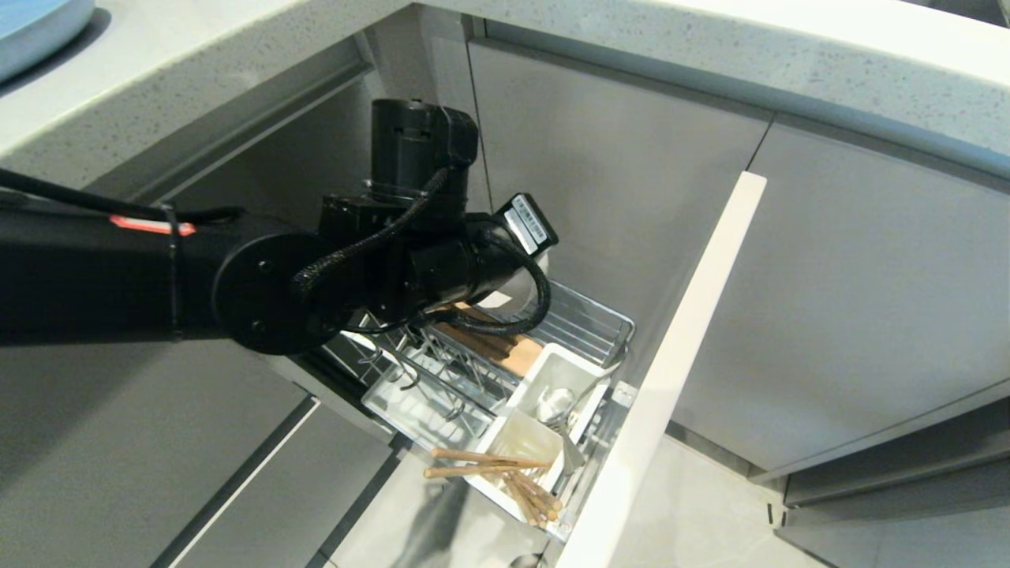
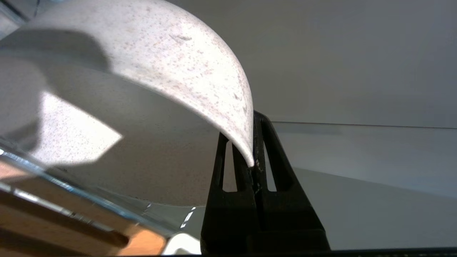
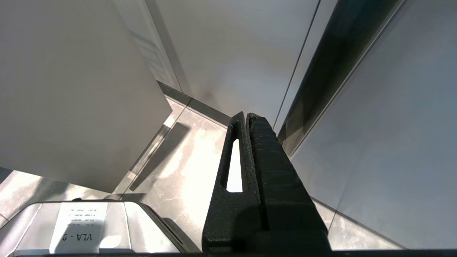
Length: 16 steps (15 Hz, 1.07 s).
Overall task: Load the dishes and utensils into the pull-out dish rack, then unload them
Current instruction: Take the bowl out of the cupboard
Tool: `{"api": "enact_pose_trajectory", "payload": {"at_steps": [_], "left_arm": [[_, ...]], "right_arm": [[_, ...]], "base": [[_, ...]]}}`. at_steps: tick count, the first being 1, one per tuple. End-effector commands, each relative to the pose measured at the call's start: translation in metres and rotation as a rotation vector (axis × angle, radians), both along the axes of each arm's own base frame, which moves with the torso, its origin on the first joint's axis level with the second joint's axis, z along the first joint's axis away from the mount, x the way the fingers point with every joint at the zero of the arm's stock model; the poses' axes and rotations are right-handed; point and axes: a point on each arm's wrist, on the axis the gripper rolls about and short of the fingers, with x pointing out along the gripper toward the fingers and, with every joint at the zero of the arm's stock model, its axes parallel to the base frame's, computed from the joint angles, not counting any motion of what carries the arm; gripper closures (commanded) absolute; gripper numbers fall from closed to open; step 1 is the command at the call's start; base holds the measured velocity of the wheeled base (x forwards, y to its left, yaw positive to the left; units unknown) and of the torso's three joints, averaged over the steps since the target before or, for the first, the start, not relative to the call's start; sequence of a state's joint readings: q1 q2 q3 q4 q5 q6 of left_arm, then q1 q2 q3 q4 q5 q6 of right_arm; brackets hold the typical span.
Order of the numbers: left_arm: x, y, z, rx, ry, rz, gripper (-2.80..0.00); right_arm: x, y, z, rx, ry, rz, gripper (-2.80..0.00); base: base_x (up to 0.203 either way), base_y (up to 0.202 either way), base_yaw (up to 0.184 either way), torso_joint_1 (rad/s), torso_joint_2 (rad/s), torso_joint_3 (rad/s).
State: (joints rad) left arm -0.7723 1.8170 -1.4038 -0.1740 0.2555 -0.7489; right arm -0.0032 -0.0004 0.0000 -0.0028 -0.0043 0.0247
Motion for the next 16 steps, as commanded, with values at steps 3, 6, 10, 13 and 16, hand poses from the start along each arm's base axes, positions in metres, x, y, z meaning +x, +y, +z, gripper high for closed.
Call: {"api": "enact_pose_trajectory", "payload": {"at_steps": [3,6,10,13,16], "left_arm": [[-0.033,0.027,0.044,-0.088,-0.09,-0.01,0.0],[-0.049,0.04,0.061,-0.121,-0.126,-0.019,0.0],[-0.085,0.064,0.09,-0.18,-0.207,-0.054,0.0],[-0.118,0.091,0.111,-0.215,-0.3,-0.083,0.0],[-0.146,0.121,0.128,-0.245,-0.404,-0.092,0.0]], "right_arm": [[0.0,0.0,0.0,0.0,-0.003,0.0,0.0],[0.0,0.0,0.0,0.001,-0.003,0.0,0.0],[0.0,0.0,0.0,0.0,-0.003,0.0,0.0],[0.0,0.0,0.0,0.001,-0.001,0.0,0.0],[0.0,0.0,0.0,0.0,-0.003,0.0,0.0]], "base": [[0.0,0.0,0.0,0.0,0.0,0.0],[0.0,0.0,0.0,0.0,0.0,0.0],[0.0,0.0,0.0,0.0,0.0,0.0],[0.0,0.0,0.0,0.0,0.0,0.0],[0.0,0.0,0.0,0.0,0.0,0.0]]}}
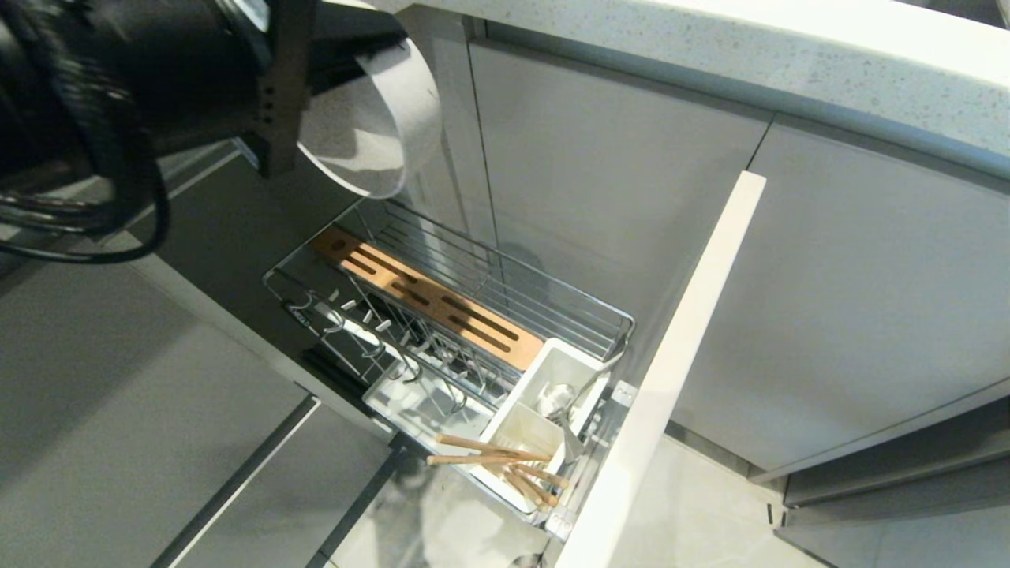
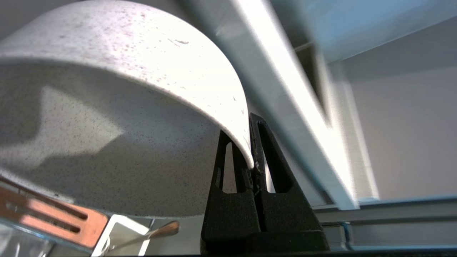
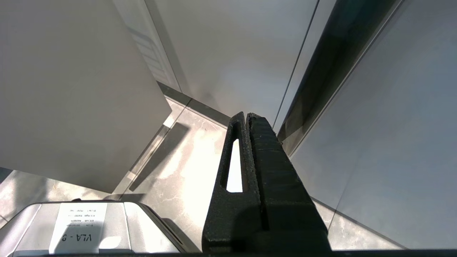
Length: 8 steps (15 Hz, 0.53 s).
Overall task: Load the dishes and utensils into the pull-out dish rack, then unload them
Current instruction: Take the bowl out of the cupboard
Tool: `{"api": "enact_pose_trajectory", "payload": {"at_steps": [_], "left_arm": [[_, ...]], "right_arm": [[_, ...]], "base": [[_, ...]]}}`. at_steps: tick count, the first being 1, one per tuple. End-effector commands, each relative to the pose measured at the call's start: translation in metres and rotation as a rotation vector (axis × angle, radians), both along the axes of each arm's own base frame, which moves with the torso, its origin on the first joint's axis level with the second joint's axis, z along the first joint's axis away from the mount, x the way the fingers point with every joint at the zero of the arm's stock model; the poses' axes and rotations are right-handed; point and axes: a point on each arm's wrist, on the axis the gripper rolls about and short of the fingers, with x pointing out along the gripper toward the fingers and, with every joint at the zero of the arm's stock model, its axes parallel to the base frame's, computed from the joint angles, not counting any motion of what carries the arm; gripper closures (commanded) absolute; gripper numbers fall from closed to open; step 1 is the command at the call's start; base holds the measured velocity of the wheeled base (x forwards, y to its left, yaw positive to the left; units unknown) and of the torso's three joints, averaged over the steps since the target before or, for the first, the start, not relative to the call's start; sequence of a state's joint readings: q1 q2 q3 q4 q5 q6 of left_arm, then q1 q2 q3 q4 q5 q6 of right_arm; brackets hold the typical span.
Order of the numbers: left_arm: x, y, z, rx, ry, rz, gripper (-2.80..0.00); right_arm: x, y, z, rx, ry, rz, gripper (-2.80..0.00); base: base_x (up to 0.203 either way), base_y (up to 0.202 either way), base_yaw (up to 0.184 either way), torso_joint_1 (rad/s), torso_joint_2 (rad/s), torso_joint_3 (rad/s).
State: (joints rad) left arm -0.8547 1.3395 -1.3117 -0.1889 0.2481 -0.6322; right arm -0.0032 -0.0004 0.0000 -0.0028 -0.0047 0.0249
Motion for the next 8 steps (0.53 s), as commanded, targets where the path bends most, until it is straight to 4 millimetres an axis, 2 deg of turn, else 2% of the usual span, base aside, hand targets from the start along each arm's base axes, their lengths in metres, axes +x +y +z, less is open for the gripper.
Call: {"api": "enact_pose_trajectory", "payload": {"at_steps": [1,5,8], "left_arm": [[-0.031,0.034,0.019,-0.065,-0.097,0.0,0.0],[-0.056,0.071,0.035,-0.108,-0.201,0.053,0.0],[-0.084,0.108,0.047,-0.134,-0.318,0.114,0.0]], "right_arm": [[0.0,0.0,0.0,0.0,-0.001,0.0,0.0],[0.0,0.0,0.0,0.0,-0.003,0.0,0.0],[0.0,0.0,0.0,0.001,-0.003,0.0,0.0]], "base": [[0.0,0.0,0.0,0.0,0.0,0.0],[0.0,0.0,0.0,0.0,0.0,0.0],[0.0,0.0,0.0,0.0,0.0,0.0]]}}
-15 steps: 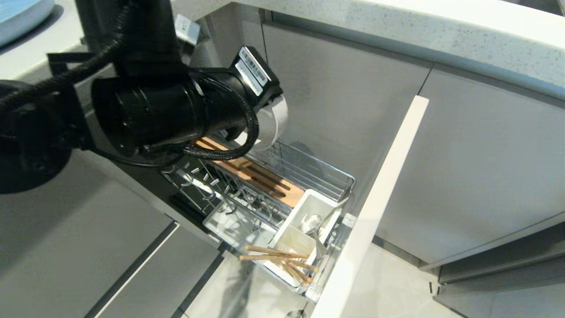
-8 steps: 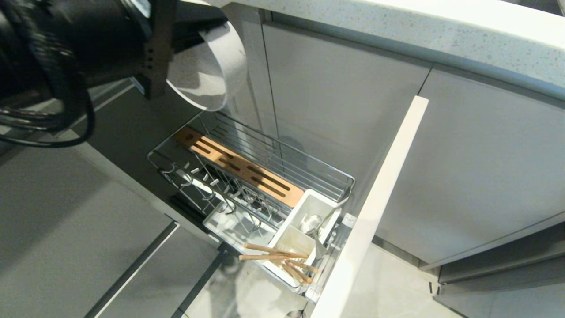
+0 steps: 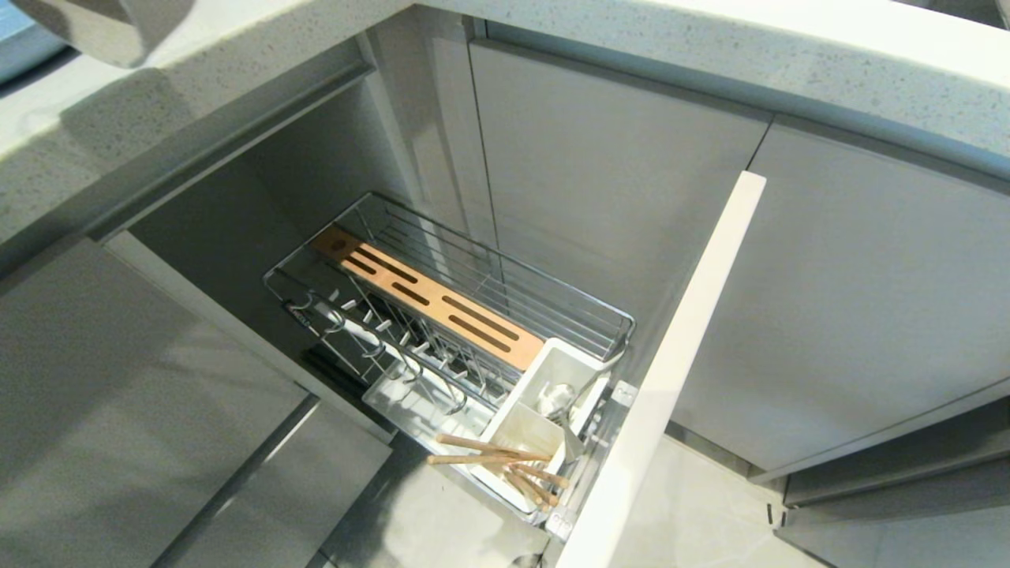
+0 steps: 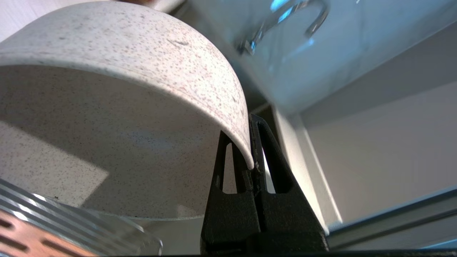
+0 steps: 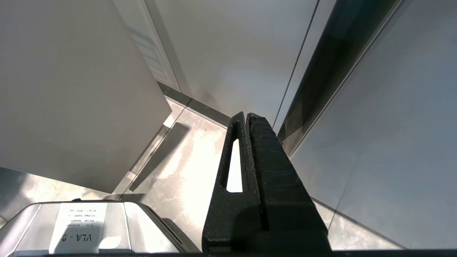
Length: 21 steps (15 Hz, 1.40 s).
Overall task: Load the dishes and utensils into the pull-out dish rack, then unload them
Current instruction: Take the bowl out of the cupboard
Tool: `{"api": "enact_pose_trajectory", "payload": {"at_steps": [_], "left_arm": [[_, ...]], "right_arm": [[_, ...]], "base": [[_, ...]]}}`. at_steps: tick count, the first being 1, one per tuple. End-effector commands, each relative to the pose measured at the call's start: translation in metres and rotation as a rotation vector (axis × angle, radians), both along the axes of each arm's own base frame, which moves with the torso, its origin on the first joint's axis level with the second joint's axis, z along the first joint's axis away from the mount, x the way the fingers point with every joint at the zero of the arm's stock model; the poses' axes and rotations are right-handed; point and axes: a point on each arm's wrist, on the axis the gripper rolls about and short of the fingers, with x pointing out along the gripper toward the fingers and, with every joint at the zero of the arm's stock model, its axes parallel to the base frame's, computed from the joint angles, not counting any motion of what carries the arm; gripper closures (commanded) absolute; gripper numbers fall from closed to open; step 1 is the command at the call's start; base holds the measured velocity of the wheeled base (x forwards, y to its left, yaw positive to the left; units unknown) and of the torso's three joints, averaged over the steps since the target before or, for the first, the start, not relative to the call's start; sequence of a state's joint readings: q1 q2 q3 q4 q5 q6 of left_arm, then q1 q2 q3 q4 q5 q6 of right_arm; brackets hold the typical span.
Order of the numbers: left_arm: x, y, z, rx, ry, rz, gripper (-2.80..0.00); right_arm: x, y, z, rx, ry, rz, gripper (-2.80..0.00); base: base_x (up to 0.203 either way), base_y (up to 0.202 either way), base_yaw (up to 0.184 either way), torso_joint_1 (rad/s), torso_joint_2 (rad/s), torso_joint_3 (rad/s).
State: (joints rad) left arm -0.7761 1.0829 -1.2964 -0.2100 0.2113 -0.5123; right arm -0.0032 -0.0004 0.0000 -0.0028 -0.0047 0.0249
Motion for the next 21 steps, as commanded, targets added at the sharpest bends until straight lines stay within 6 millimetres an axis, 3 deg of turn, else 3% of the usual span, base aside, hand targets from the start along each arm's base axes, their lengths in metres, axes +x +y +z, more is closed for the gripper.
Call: {"api": "enact_pose_trajectory", "payload": {"at_steps": [1,5,9,13,16,21], "left_arm": [[-0.03,0.036,0.01,-0.052,-0.104,0.065,0.0],[-0.066,0.067,0.019,-0.053,-0.246,0.236,0.0],[-0.073,0.071,0.021,0.022,-0.346,0.564,0.0],[-0.061,0.072,0.012,0.223,-0.313,0.727,0.0],[-0.055,0.074,0.032,0.328,-0.244,0.698,0.0],[-0.011,0.095,0.056,0.446,-0.003,0.782,0.0]], "right_arm": [[0.0,0.0,0.0,0.0,-0.003,0.0,0.0],[0.0,0.0,0.0,0.0,-0.001,0.0,0.0],[0.0,0.0,0.0,0.0,-0.003,0.0,0.0],[0.0,0.0,0.0,0.001,-0.003,0.0,0.0],[0.0,0.0,0.0,0.001,-0.003,0.0,0.0],[0.0,0.0,-0.001,0.0,-0.001,0.0,0.0]], "base": [[0.0,0.0,0.0,0.0,0.0,0.0],[0.0,0.0,0.0,0.0,0.0,0.0],[0.0,0.0,0.0,0.0,0.0,0.0],[0.0,0.0,0.0,0.0,0.0,0.0],[0.0,0.0,0.0,0.0,0.0,0.0],[0.0,0.0,0.0,0.0,0.0,0.0]]}}
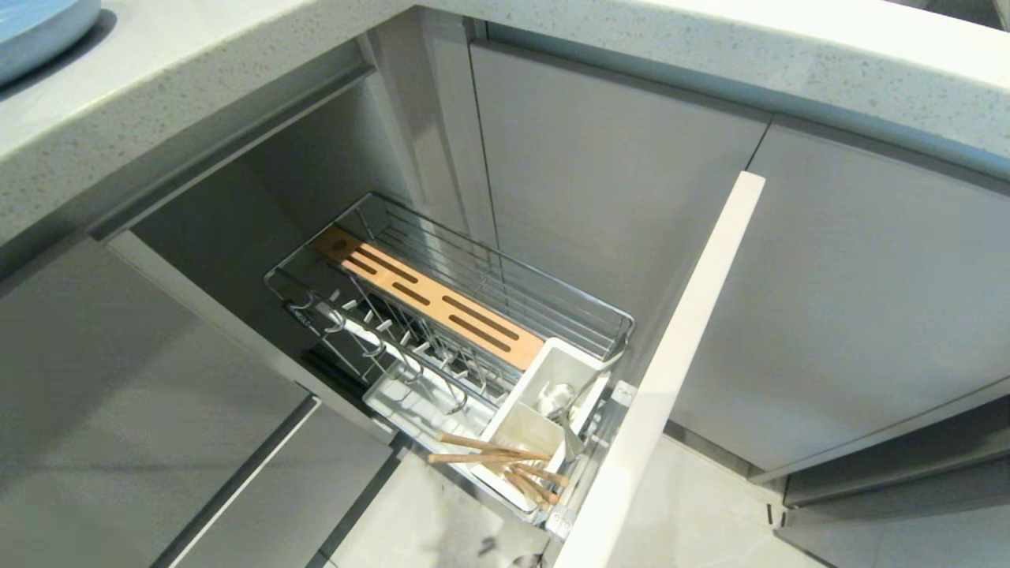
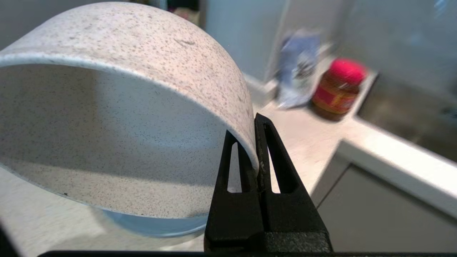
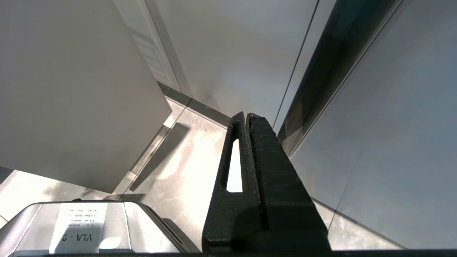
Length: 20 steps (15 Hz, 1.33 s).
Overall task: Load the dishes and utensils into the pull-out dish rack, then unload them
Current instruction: Take the bowl out of the cupboard
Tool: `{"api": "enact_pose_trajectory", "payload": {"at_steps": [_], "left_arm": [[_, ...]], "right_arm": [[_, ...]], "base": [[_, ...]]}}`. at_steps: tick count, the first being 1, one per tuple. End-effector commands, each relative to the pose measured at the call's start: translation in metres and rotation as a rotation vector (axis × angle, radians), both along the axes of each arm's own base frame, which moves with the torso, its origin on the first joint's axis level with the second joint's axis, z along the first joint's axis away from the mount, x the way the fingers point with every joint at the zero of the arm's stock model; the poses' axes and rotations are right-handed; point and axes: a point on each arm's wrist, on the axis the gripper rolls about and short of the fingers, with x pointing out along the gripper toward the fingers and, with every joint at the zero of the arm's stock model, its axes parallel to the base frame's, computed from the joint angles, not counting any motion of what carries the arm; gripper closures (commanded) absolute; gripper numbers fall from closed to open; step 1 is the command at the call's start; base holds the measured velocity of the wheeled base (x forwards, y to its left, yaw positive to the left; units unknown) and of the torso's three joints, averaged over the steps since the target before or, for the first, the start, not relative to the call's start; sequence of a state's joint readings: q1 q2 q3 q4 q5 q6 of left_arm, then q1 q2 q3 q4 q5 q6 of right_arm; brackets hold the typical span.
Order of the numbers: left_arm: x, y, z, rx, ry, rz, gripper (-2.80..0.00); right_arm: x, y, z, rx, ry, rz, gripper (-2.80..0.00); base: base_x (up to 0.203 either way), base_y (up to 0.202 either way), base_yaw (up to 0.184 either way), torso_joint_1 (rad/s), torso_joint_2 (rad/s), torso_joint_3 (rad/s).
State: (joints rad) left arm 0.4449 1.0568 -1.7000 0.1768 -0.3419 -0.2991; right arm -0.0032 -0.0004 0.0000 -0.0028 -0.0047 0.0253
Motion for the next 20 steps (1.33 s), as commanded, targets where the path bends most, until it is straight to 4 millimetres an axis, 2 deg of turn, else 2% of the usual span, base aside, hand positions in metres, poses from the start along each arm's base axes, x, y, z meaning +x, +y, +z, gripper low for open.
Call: {"api": "enact_pose_trajectory", "payload": {"at_steps": [1,4,6,9,20], "left_arm": [[0.041,0.017,0.001,-0.034,0.201,0.026,0.0],[0.081,0.026,-0.015,0.035,0.416,0.104,0.0],[0.095,0.025,-0.024,0.056,0.506,0.133,0.0],[0.103,0.019,-0.037,0.075,0.63,0.119,0.0],[0.115,0.022,-0.041,0.084,0.656,0.15,0.0]], "right_arm": [[0.0,0.0,0.0,-0.001,-0.003,0.0,0.0],[0.0,0.0,0.0,0.0,-0.001,0.0,0.0],[0.0,0.0,0.0,0.0,-0.002,0.0,0.0],[0.0,0.0,0.0,0.001,-0.003,0.0,0.0],[0.0,0.0,0.0,-0.001,-0.003,0.0,0.0]], "base": [[0.0,0.0,0.0,0.0,0.0,0.0],[0.0,0.0,0.0,0.0,0.0,0.0],[0.0,0.0,0.0,0.0,0.0,0.0],[0.0,0.0,0.0,0.0,0.0,0.0],[0.0,0.0,0.0,0.0,0.0,0.0]]}}
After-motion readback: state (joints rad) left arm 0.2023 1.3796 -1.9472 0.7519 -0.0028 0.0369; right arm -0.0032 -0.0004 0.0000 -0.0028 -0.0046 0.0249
